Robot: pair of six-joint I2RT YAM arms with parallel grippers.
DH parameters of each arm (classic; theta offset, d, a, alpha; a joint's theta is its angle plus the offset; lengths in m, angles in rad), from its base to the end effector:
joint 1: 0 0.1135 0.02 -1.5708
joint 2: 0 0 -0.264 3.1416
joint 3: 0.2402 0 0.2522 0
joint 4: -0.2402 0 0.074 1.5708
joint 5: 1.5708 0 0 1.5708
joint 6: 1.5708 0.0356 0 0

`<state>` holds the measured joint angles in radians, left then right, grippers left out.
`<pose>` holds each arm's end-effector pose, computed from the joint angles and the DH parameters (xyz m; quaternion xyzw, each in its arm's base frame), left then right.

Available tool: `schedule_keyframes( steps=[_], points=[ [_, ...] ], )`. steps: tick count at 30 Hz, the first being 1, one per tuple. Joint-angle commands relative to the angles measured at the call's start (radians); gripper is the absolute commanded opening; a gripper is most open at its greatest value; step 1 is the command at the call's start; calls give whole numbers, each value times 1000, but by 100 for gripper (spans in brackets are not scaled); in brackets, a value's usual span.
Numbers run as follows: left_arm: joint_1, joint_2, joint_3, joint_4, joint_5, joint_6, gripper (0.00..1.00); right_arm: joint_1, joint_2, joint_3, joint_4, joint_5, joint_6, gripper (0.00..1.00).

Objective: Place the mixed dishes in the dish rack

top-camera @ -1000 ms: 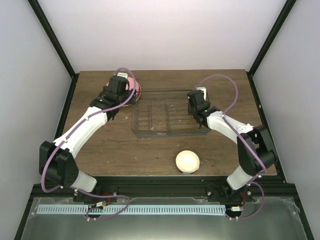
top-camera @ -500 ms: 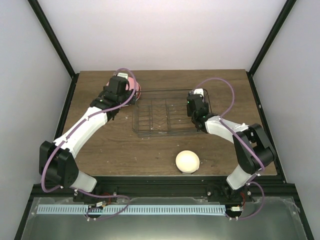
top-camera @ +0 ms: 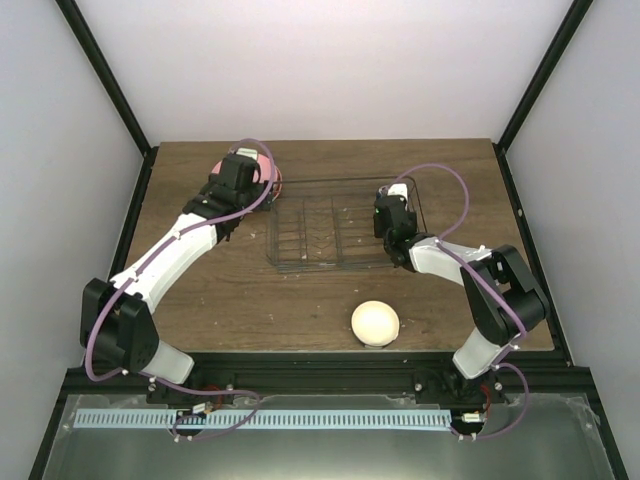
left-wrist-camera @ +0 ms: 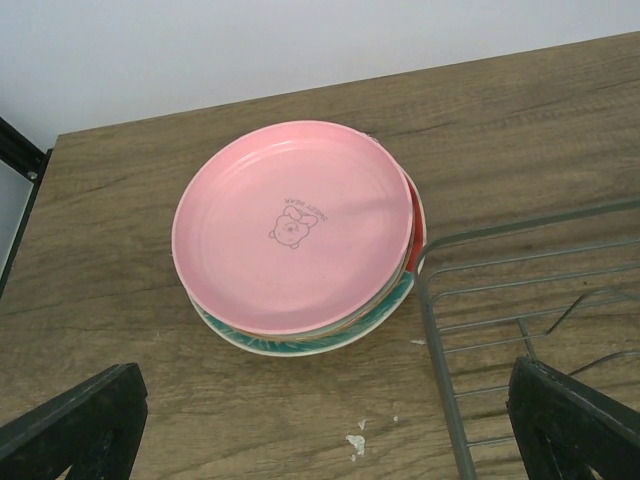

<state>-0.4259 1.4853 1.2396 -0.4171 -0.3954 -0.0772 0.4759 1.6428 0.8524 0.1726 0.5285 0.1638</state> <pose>0.3097 -0.1255 0.3094 0.0680 0.8828 0.0639 0.4604 0.3099 0.1395 0.1843 -0.0150 0.8660 -0.0811 0.4933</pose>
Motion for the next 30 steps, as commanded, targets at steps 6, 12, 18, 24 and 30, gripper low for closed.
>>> schedule_keyframes(
  steps=[6, 12, 18, 24, 30],
  points=[
    [3, 19, -6, 6, 11, -5, 100, 18, -57, 8, -78, -71, 63, 38],
    [3, 12, -22, -2, 79, 6, 100, 22, -88, 44, -224, -139, 97, 60],
    [3, -1, -37, -34, 298, 63, 100, 29, -181, 76, -375, -247, 106, 79],
    [-8, 27, 9, -160, 481, 126, 100, 29, -278, 147, -518, -279, 108, 82],
    [-90, 67, 71, -323, 551, 209, 100, 27, -301, 307, -694, -58, 181, 85]
  ],
)
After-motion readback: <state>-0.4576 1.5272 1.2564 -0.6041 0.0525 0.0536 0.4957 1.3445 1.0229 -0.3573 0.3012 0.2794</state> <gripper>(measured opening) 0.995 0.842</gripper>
